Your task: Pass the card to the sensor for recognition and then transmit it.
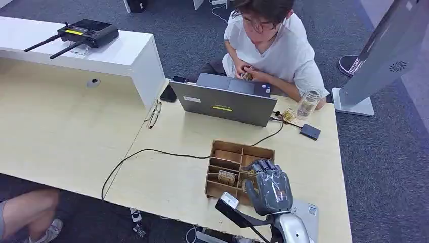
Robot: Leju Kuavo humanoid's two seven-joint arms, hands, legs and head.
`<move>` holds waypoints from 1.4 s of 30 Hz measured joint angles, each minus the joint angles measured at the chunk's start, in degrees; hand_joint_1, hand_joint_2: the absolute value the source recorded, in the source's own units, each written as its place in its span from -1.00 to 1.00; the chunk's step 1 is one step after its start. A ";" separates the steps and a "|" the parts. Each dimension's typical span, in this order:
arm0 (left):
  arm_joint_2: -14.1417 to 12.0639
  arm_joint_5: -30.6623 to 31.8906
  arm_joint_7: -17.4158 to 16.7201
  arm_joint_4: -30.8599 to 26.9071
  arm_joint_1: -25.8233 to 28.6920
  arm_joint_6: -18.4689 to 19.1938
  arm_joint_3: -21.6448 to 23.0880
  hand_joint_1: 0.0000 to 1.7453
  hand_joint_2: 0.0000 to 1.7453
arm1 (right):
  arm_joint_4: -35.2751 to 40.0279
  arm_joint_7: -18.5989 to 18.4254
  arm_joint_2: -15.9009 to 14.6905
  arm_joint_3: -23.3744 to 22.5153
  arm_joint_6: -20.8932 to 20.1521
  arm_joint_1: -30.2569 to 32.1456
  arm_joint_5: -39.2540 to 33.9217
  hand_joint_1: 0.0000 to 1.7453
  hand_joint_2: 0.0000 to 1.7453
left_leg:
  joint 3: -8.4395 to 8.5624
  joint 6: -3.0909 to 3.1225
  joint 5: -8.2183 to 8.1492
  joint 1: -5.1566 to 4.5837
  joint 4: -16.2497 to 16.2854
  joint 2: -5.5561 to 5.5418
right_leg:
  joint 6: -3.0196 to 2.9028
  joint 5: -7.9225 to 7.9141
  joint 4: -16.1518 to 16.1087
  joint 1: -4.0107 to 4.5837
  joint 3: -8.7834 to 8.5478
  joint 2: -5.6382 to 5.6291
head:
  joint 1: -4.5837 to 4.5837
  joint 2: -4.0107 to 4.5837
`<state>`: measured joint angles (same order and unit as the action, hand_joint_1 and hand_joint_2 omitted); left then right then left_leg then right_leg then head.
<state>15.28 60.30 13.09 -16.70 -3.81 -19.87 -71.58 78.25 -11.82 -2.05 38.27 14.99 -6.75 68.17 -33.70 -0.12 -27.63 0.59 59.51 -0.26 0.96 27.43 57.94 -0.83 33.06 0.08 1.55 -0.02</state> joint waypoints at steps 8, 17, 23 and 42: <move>0.00 -0.02 0.02 0.00 0.00 0.00 0.00 -1.00 -1.00 | -0.11 -0.02 0.00 0.00 -0.07 0.00 -0.04 -0.18 1.00 | 0.00 0.00 0.00 0.00 0.00 0.00 | 0.00 0.00 0.00 0.00 0.00 0.00 | 0.00 0.00; 0.00 -0.09 0.02 0.00 0.00 -0.04 0.00 -1.00 -1.00 | -0.50 -0.17 -0.09 -0.28 -0.22 0.01 -0.22 -0.18 1.00 | 0.00 0.00 0.00 0.00 0.00 0.00 | 0.00 0.00 0.00 0.00 0.00 0.00 | 0.00 0.00; 0.00 0.07 0.02 0.00 0.00 -0.04 0.04 -1.00 -1.00 | -1.09 -0.72 -0.11 -0.90 -0.35 0.01 -0.22 -0.14 1.00 | 0.00 0.00 0.00 0.00 0.00 0.00 | 0.00 0.00 0.00 0.00 0.00 0.00 | -0.02 0.00; 0.02 0.04 -0.09 0.00 -0.05 -0.07 0.09 -1.00 -1.00 | -2.56 -0.94 -0.11 -1.25 -0.55 -0.02 -0.22 -0.14 1.00 | 0.00 0.00 0.00 0.00 0.00 0.00 | 0.00 0.00 0.00 0.00 0.00 0.00 | -0.02 0.00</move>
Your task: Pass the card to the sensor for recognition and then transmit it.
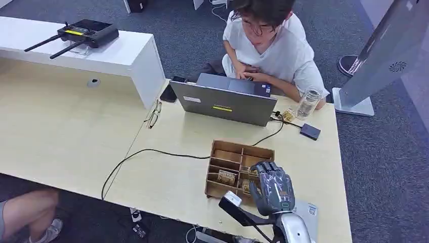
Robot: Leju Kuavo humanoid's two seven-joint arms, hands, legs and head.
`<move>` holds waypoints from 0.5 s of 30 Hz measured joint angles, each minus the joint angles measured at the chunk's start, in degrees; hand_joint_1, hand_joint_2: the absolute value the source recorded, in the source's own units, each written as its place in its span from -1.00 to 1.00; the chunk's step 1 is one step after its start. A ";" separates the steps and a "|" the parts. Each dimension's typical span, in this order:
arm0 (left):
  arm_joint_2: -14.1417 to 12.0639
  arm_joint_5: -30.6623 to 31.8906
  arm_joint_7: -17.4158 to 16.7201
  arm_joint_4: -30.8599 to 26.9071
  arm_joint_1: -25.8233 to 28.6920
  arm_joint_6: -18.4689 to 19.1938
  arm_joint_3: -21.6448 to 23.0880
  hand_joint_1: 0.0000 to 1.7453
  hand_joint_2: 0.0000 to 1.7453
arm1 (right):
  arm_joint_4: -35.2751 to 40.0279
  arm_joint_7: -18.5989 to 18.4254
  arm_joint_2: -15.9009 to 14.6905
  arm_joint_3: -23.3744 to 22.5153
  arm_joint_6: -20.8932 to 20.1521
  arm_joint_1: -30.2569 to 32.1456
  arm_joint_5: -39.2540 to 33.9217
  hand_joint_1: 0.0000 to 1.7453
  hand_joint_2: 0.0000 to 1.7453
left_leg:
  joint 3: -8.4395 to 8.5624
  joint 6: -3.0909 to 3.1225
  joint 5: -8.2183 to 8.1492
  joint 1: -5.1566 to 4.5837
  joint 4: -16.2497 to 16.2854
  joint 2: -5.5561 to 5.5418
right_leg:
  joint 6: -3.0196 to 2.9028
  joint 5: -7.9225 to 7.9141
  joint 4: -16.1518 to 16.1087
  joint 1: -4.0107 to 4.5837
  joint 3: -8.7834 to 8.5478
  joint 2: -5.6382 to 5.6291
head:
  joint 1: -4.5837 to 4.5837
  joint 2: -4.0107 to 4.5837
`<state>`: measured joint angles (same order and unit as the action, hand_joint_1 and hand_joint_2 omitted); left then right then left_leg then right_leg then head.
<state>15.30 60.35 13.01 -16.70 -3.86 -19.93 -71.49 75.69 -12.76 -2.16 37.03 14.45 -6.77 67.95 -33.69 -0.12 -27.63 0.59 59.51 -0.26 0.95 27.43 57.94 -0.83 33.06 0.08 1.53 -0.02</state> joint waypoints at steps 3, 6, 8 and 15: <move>0.02 0.00 -0.18 0.00 -0.05 0.00 0.02 -1.00 -1.00 | -0.33 -0.24 0.00 -0.02 -0.44 -0.17 0.02 -0.16 1.00 | 0.00 0.00 0.00 0.00 0.00 0.00 | 0.00 0.00 0.00 0.00 0.00 0.00 | 0.02 0.00; 0.02 0.02 -0.22 0.00 -0.07 0.00 0.02 -1.00 -1.00 | -0.68 -0.26 0.00 -0.02 -0.66 -0.33 0.02 -0.16 1.00 | 0.00 0.00 0.00 0.00 0.00 0.00 | 0.00 0.00 0.00 0.00 0.00 0.00 | 0.00 0.00; 0.04 0.02 -0.24 0.00 -0.08 0.00 0.02 -1.00 -1.00 | -0.81 -0.26 0.00 -0.02 -0.68 -0.40 0.04 -0.16 1.00 | 0.00 0.00 0.00 0.00 0.00 0.00 | 0.00 0.00 0.00 0.00 0.00 0.00 | 0.00 0.00; 0.04 0.02 -0.24 0.00 -0.10 0.00 0.04 -1.00 -1.00 | -1.25 -0.26 0.00 -0.02 -0.68 -0.65 0.02 -0.18 1.00 | 0.00 0.00 0.00 0.00 0.00 0.00 | 0.00 0.00 0.00 0.00 0.00 0.00 | 0.00 0.00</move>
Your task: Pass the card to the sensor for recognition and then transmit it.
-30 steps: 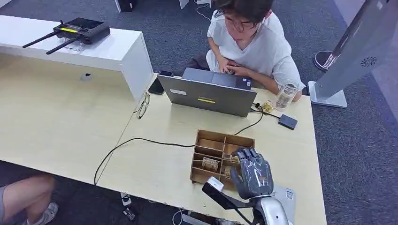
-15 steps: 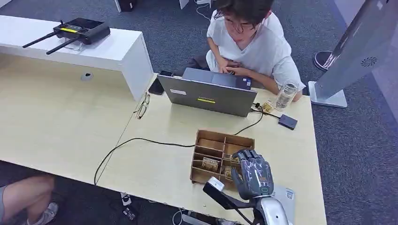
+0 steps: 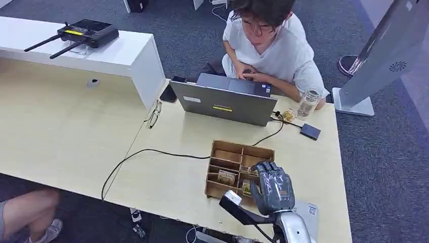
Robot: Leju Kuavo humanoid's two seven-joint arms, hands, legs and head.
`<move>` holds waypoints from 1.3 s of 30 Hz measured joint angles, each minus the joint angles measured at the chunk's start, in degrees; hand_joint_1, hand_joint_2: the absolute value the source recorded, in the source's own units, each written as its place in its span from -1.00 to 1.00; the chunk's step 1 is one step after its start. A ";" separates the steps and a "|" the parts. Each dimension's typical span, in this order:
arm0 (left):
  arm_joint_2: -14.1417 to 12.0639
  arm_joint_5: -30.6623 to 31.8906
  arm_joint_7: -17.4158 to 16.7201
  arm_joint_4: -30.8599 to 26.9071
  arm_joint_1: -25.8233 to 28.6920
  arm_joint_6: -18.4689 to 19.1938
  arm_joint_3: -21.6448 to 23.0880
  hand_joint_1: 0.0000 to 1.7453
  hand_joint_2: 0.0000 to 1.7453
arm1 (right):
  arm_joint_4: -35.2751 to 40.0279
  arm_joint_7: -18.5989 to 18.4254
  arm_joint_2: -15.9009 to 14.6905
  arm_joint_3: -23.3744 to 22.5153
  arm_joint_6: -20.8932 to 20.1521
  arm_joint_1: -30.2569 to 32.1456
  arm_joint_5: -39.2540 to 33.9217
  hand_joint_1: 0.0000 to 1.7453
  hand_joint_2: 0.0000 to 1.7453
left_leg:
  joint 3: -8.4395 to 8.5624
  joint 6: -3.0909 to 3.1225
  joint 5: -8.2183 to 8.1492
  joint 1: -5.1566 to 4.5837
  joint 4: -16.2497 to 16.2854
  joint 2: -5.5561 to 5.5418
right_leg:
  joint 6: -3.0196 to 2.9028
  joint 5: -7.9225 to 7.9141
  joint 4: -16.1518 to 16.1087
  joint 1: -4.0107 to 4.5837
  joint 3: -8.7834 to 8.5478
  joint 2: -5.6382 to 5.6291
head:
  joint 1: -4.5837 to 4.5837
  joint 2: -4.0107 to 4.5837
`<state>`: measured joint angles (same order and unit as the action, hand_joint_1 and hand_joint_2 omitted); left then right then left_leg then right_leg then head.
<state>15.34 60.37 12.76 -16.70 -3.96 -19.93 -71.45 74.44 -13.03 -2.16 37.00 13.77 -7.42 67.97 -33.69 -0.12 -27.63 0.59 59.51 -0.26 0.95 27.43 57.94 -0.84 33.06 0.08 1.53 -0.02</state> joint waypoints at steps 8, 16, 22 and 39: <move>0.00 0.02 0.00 0.00 -0.01 0.04 0.04 -1.00 -1.00 | -0.57 -0.02 0.07 0.02 -0.04 -0.30 0.46 0.76 1.00 | 0.00 0.00 0.00 0.00 0.00 0.00 | 0.00 0.00 0.00 0.00 0.00 0.00 | 0.02 0.00; 0.02 -0.07 0.00 0.00 -0.09 0.04 0.15 -1.00 -1.00 | -1.38 -0.96 0.96 0.02 1.44 0.02 1.77 1.00 1.00 | 0.00 0.00 0.00 0.00 0.00 0.00 | 0.00 0.00 0.00 0.00 0.00 0.00 | 0.02 0.00; 0.02 -0.17 0.00 0.00 -0.11 0.02 0.72 -1.00 -1.00 | -1.46 -0.72 1.57 0.00 3.41 0.51 2.82 1.00 1.00 | 0.00 0.00 0.00 0.00 0.00 0.00 | 0.00 0.00 0.00 0.00 0.00 0.00 | 0.00 0.00; 0.02 -1.44 0.44 0.00 -0.09 0.02 1.05 -1.00 -1.00 | 2.58 4.07 2.54 -1.46 8.83 3.15 0.59 1.00 1.00 | 0.00 0.00 0.00 0.00 0.00 0.00 | 0.00 0.00 0.00 0.00 0.01 0.00 | 0.02 0.00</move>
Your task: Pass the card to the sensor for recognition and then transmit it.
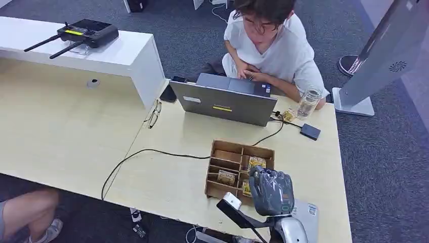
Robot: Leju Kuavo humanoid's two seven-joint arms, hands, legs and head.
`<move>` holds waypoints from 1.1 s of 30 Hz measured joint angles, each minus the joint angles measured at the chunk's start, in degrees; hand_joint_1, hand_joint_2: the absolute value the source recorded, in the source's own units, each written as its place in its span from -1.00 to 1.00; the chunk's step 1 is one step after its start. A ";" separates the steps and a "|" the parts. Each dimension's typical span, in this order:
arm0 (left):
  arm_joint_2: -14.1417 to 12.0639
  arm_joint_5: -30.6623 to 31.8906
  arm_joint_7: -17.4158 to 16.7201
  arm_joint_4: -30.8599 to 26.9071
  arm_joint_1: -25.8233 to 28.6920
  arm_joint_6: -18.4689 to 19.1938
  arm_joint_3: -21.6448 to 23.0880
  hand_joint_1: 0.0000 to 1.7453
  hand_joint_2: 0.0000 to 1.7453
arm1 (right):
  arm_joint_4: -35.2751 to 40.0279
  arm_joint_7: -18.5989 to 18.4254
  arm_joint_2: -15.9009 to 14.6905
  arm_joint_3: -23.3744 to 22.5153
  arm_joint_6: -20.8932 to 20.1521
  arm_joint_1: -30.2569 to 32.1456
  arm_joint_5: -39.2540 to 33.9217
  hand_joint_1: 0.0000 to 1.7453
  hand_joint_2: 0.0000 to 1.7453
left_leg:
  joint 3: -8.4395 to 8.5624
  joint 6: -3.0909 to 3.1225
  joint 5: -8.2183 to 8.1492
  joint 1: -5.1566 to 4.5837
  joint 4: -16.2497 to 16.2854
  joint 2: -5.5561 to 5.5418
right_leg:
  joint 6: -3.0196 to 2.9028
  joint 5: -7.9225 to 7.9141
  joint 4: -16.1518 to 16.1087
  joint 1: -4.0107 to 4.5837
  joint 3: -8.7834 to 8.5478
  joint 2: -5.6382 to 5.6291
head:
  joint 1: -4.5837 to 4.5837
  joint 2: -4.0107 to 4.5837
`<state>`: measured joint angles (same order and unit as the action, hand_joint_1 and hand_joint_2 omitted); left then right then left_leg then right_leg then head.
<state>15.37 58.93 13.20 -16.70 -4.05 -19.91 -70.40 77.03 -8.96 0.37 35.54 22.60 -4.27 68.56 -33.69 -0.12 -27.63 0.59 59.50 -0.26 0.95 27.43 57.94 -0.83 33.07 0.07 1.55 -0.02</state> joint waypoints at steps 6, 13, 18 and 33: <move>0.00 -0.83 0.48 0.00 0.28 0.09 -0.02 -1.00 -1.00 | 4.87 1.59 -0.57 0.02 -0.15 2.72 -1.94 1.00 1.00 | 0.00 0.00 0.00 0.00 -0.01 0.00 | 0.00 0.01 0.00 0.00 0.00 0.01 | -0.02 0.00; 0.00 -1.51 0.70 0.00 0.42 0.09 -0.09 -1.00 -1.00 | 7.23 2.67 -1.68 0.09 -0.07 5.54 -3.08 -0.04 1.00 | -0.01 0.00 0.00 0.00 -0.01 0.00 | 0.00 0.01 0.00 0.00 0.00 0.00 | 0.00 0.00; 0.00 -1.77 0.70 0.00 0.57 0.07 -0.15 -1.00 -1.00 | 7.12 3.04 -2.29 0.39 0.28 6.43 -4.39 -1.00 1.00 | 0.00 0.00 0.00 0.00 -0.01 0.00 | 0.00 0.01 0.00 0.00 0.00 0.00 | -0.02 0.00; 0.02 -2.16 0.17 0.00 0.53 -0.02 -0.22 -1.00 -1.00 | 3.41 3.01 -2.40 1.59 1.40 6.66 -5.24 -1.00 1.00 | 0.00 0.00 0.00 0.00 -0.01 0.00 | 0.00 0.01 0.00 0.00 0.00 0.00 | -0.02 0.00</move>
<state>15.39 56.76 13.38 -16.70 -3.52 -19.93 -70.62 80.44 -5.95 -2.03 37.13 24.00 2.39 63.32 -33.70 -0.12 -27.63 0.59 59.49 -0.26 0.95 27.44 57.94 -0.83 33.07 0.08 1.53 -0.02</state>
